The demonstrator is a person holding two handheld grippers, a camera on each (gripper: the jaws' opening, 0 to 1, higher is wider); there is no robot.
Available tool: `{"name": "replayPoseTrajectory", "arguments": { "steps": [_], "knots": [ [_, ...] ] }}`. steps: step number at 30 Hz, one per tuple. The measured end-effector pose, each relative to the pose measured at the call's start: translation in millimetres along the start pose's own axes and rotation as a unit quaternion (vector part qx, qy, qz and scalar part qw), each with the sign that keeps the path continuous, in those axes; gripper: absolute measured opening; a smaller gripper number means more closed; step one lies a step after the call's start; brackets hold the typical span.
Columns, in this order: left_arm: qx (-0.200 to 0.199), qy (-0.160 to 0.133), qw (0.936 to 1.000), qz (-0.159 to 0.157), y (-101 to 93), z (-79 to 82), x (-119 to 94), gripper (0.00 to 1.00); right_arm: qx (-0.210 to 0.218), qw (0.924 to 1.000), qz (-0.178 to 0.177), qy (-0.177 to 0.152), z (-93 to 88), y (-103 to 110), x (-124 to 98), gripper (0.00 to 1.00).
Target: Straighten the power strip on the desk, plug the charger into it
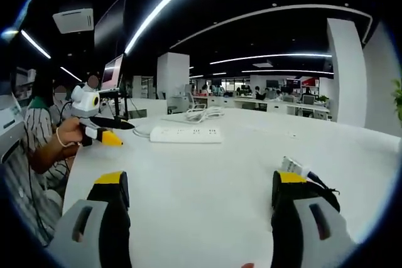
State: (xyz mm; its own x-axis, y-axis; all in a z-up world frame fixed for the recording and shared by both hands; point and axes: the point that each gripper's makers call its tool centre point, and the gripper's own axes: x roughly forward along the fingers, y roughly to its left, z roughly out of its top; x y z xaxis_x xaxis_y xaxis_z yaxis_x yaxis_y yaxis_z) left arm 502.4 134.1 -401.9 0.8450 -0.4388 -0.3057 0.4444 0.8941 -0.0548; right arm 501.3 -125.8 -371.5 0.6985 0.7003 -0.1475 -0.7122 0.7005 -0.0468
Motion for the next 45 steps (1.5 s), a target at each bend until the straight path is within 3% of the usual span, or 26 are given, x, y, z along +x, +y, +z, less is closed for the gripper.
{"name": "replayPoseTrajectory", "arguments": {
  "steps": [45],
  "knots": [
    [-0.004, 0.010, 0.9999, 0.013, 15.9, -3.5, 11.0, 0.87, 0.009, 0.9991, 0.036, 0.019, 5.7, -8.0, 45.7, 0.93]
  ]
}}
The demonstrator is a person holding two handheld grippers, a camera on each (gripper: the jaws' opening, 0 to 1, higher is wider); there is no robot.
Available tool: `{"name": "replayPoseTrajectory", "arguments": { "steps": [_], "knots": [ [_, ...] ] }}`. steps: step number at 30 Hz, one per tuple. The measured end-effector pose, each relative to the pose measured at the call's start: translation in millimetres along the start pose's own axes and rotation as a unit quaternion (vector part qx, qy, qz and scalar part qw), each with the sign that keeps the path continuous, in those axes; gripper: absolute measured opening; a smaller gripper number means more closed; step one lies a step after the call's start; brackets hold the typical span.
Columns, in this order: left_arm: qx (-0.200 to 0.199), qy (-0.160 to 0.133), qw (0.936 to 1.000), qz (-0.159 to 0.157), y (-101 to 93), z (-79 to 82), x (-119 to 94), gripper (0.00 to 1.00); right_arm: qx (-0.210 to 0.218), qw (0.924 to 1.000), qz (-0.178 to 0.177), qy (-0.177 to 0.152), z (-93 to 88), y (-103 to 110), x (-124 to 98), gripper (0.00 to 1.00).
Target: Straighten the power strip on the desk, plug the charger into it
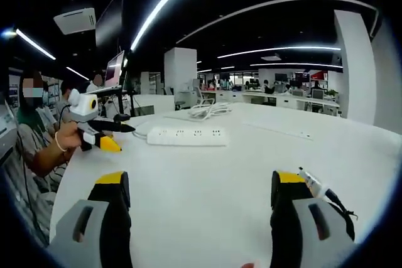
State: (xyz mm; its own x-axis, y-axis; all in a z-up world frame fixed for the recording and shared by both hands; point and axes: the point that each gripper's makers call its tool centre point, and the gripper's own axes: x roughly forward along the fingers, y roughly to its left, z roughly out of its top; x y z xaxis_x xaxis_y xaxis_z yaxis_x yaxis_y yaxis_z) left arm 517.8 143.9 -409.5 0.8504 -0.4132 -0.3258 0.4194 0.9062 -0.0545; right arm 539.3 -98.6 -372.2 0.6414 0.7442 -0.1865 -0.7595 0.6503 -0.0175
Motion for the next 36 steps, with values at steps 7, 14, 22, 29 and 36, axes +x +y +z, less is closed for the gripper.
{"name": "replayPoseTrajectory", "arguments": {
  "steps": [7, 14, 22, 29, 36],
  "knots": [
    [0.003, 0.007, 1.0000, -0.002, -0.9, -2.9, 2.5, 0.87, -0.003, 0.9999, 0.009, 0.008, 1.7, 3.6, 9.1, 0.92],
    [0.002, 0.007, 0.9999, -0.009, -5.9, -2.6, 6.4, 0.87, -0.003, 0.9999, 0.017, 0.001, 9.4, 5.9, 18.7, 0.92],
    [0.005, 0.008, 0.9999, -0.005, -5.6, -1.6, 9.6, 0.87, -0.003, 0.9997, 0.022, -0.002, 13.0, 6.4, 29.3, 0.92],
    [0.005, 0.011, 0.9999, -0.001, -3.4, -2.2, 11.5, 0.87, 0.004, 0.9995, 0.031, 0.002, 11.5, 6.4, 36.1, 0.92],
    [0.003, 0.013, 0.9999, 0.000, -2.2, -2.4, 13.3, 0.87, 0.004, 0.9995, 0.030, -0.001, 16.6, 5.1, 37.4, 0.92]
  ]
}}
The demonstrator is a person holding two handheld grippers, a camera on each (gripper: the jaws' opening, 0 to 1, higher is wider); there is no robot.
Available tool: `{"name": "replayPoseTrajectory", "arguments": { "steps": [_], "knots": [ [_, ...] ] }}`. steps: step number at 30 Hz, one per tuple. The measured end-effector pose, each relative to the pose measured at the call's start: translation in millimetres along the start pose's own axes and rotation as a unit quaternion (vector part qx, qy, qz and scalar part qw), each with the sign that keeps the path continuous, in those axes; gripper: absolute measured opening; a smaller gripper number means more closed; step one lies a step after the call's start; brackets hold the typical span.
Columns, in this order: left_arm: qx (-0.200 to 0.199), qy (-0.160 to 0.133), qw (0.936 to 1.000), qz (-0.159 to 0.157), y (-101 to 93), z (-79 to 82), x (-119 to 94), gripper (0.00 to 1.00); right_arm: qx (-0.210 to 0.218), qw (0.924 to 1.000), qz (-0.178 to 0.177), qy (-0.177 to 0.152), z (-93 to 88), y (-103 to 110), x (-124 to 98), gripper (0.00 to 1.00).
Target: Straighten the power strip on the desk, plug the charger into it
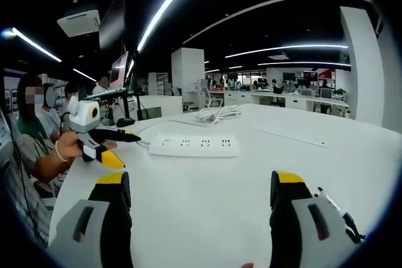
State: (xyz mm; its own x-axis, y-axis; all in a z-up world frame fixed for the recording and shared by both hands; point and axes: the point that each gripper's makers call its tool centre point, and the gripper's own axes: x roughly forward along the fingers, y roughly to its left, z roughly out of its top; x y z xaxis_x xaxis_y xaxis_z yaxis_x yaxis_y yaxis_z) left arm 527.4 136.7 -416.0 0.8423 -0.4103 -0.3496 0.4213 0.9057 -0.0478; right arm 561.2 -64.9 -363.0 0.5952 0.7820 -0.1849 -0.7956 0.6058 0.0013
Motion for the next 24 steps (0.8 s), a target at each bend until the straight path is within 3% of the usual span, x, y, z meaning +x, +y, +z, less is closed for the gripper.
{"name": "replayPoseTrajectory", "arguments": {
  "steps": [24],
  "knots": [
    [-0.009, 0.003, 0.9999, 0.012, 10.7, -0.5, 2.0, 0.86, -0.010, 0.9999, -0.002, 0.007, 6.2, -7.6, 22.8, 0.91]
  ]
}}
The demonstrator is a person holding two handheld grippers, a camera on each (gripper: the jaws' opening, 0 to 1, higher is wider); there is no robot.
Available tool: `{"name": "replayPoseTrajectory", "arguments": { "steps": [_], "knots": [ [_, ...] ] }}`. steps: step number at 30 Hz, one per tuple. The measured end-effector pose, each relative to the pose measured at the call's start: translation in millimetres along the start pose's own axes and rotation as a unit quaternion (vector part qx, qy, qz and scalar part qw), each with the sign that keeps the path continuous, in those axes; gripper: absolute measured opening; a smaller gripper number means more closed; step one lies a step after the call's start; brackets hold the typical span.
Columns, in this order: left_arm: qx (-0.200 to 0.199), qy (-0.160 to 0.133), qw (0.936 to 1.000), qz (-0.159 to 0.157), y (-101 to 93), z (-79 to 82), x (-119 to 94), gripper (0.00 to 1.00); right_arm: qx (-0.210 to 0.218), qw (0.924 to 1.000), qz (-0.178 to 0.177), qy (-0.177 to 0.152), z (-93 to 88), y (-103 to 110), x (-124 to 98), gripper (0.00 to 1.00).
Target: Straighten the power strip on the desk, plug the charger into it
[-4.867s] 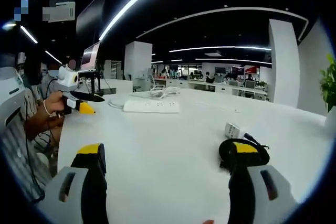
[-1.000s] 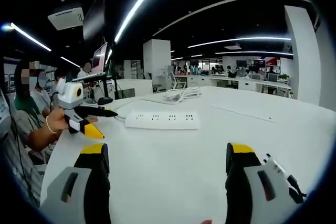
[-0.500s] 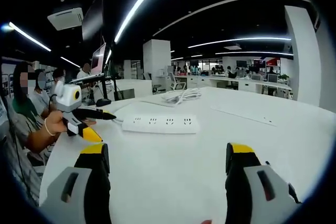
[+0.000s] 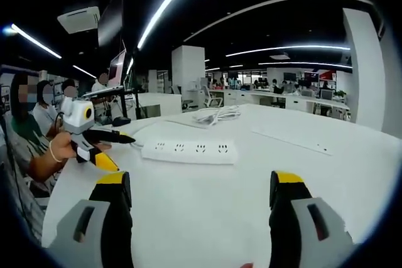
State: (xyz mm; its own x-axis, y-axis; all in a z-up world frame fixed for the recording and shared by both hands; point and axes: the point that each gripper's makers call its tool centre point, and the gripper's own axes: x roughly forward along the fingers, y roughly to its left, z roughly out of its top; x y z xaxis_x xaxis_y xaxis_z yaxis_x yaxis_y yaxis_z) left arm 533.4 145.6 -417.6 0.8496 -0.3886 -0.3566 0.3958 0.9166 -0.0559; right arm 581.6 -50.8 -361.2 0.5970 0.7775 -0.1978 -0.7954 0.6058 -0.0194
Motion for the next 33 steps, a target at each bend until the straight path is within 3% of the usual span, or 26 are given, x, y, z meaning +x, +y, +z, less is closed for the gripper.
{"name": "replayPoseTrajectory", "arguments": {
  "steps": [17, 33],
  "knots": [
    [0.003, 0.004, 1.0000, 0.005, 1.4, 1.7, 6.4, 0.86, 0.028, 0.9995, 0.011, 0.013, -16.3, -8.0, 15.2, 0.90],
    [0.001, 0.008, 0.9999, 0.009, 3.2, 2.0, 10.7, 0.85, 0.020, 0.9993, 0.019, 0.025, -21.1, -10.3, 31.1, 0.90]
  ]
}}
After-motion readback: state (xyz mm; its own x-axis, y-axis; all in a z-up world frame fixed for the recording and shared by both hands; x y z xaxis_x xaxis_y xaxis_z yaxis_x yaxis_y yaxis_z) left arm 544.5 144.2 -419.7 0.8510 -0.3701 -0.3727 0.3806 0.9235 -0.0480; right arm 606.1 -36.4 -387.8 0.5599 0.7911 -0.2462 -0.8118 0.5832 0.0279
